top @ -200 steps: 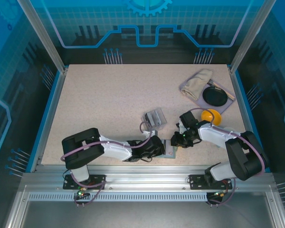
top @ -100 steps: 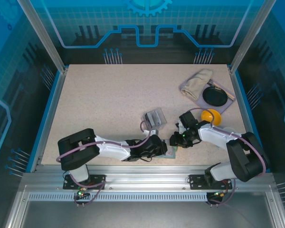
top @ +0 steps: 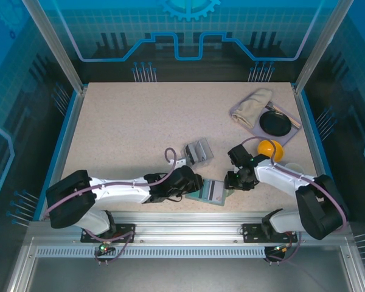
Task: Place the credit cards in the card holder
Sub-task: Insert the credit card into the card slot, then move the card holder to the bottom-center of the table.
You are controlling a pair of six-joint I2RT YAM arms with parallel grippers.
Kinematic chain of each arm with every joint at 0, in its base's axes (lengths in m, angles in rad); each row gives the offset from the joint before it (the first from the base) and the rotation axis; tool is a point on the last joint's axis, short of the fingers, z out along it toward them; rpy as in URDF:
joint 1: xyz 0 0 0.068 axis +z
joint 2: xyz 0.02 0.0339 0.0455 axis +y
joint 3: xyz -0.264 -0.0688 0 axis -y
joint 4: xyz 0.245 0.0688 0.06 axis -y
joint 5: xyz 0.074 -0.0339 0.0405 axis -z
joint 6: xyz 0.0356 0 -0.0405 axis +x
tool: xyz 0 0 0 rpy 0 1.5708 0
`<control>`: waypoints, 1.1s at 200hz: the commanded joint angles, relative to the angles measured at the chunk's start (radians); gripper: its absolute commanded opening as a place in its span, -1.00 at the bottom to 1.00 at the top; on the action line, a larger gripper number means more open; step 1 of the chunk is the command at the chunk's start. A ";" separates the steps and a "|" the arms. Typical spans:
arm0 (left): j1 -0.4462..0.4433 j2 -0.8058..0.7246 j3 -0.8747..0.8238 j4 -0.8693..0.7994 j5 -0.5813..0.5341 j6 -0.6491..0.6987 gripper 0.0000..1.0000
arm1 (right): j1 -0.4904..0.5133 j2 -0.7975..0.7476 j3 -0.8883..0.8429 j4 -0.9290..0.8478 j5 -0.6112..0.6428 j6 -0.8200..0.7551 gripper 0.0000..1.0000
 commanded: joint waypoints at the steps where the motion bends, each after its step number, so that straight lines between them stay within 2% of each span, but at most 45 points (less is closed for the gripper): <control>1: 0.040 -0.004 -0.012 -0.081 0.034 0.046 -0.09 | 0.011 -0.043 0.011 -0.101 0.114 0.053 -0.02; 12: 0.047 0.003 -0.005 -0.097 0.045 0.054 -0.09 | 0.011 -0.059 0.004 -0.107 0.119 0.066 0.05; 35: 0.068 0.030 0.002 -0.107 0.083 0.059 -0.05 | 0.012 -0.085 -0.004 -0.106 0.100 0.076 0.05; 79: 0.085 0.032 -0.022 -0.104 0.103 0.047 -0.01 | 0.011 -0.138 -0.001 -0.153 0.066 0.079 -0.20; 97: 0.092 0.048 -0.014 -0.112 0.127 0.061 0.02 | 0.012 -0.175 -0.014 -0.147 0.011 0.079 -0.21; 134: 0.094 0.086 0.009 -0.115 0.160 0.075 0.01 | 0.015 -0.157 -0.052 -0.097 -0.125 0.115 -0.02; 152: 0.094 0.088 0.006 -0.113 0.162 0.072 0.01 | 0.016 -0.163 -0.058 -0.070 -0.139 0.141 0.19; 192: 0.094 0.076 0.005 -0.116 0.152 0.076 0.00 | 0.036 -0.190 -0.014 -0.107 -0.100 0.151 0.36; 220: 0.094 0.067 0.006 -0.125 0.130 0.074 0.01 | 0.074 -0.165 -0.015 -0.071 -0.124 0.181 0.52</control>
